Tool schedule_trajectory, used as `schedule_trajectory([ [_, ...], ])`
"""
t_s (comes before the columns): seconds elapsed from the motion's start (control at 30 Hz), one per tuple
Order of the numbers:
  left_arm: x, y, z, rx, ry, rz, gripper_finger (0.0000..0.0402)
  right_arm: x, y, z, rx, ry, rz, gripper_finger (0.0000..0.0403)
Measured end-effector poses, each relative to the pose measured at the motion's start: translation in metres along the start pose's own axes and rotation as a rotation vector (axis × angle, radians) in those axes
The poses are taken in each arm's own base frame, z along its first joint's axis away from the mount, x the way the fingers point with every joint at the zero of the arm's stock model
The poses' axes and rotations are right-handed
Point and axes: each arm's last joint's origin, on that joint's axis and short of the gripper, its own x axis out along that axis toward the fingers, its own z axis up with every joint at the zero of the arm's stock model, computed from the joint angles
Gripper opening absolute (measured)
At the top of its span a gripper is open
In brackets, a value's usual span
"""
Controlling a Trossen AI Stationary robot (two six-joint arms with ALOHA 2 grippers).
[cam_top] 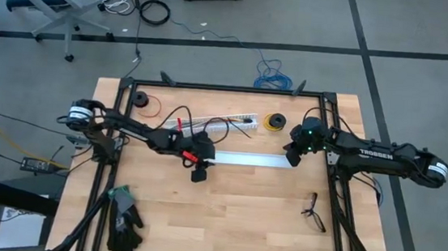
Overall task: Ziptie cables
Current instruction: Close the white cable duct
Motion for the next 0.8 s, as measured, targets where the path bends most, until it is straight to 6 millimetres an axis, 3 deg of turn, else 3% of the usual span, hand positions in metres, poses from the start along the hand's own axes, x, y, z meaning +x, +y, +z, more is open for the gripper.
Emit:
schedule_trajectory([
  [0.13, 0.012, -0.002, -0.010, 0.007, 0.061, -0.001, 0.0139, 0.000, 0.000, 0.000, -0.001, 0.003, 0.001, 0.0000],
  [0.37, 0.025, -0.001, -0.021, 0.063, 0.129, 0.072, 0.0138, 0.000, 0.000, -0.001, -0.002, 0.007, 0.001, 0.0000],
  [0.47, 0.030, -0.001, -0.024, 0.075, 0.142, 0.079, 0.0106, 0.000, 0.000, -0.001, -0.002, 0.007, 0.001, 0.0000],
  [0.6, 0.029, -0.002, -0.022, 0.121, 0.131, 0.074, 0.0019, 0.000, 0.000, -0.001, -0.009, 0.007, 0.001, 0.0000],
  [0.8, 0.024, 0.001, -0.010, 0.118, 0.130, 0.054, 0.0005, 0.000, 0.000, -0.001, -0.064, 0.009, 0.004, 0.0000],
])
